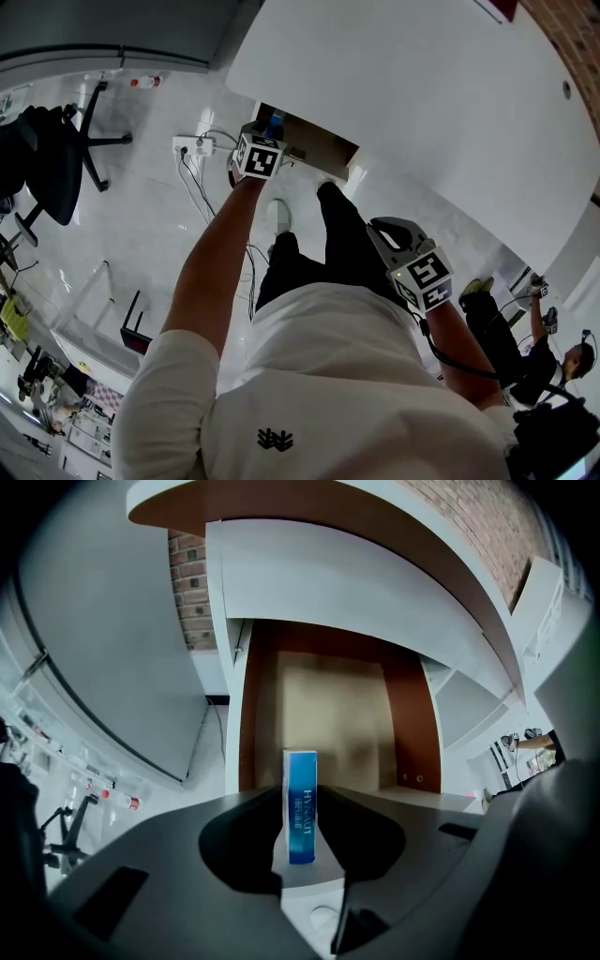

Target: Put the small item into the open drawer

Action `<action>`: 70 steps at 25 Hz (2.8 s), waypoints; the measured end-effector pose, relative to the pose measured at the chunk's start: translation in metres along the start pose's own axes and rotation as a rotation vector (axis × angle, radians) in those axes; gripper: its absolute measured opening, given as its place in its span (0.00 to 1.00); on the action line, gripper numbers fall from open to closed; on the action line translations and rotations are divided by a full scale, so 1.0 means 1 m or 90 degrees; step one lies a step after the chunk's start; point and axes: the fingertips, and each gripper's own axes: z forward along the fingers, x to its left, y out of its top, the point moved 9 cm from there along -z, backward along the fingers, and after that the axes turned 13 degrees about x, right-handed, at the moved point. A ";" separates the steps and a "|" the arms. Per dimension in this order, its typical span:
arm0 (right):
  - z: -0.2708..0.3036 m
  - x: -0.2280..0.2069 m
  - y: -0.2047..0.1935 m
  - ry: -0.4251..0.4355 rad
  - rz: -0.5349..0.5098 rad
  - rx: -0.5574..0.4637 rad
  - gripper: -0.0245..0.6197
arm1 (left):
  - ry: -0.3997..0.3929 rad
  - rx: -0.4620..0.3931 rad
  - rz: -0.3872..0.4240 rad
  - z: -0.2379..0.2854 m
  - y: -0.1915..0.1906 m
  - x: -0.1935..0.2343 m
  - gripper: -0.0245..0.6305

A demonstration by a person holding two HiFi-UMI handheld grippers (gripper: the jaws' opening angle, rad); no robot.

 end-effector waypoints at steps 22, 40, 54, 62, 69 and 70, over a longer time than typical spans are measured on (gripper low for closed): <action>-0.002 0.089 0.005 -0.005 -0.043 -0.051 0.11 | -0.018 -0.076 -0.028 -0.120 -0.071 -0.008 0.27; -0.006 0.229 -0.041 -0.044 -0.090 -0.113 0.10 | -0.194 -0.213 -0.039 -0.289 -0.212 -0.063 0.09; -0.017 0.331 -0.069 -0.090 -0.138 -0.122 0.09 | -0.275 -0.252 0.024 -0.388 -0.319 -0.085 0.08; -0.016 0.369 -0.087 -0.093 -0.117 -0.143 0.09 | -0.273 -0.259 0.054 -0.413 -0.361 -0.090 0.08; -0.007 0.394 -0.099 -0.109 -0.116 -0.153 0.09 | -0.281 -0.253 0.071 -0.411 -0.393 -0.088 0.08; -0.005 0.397 -0.101 -0.110 -0.116 -0.154 0.09 | -0.282 -0.255 0.072 -0.412 -0.397 -0.089 0.08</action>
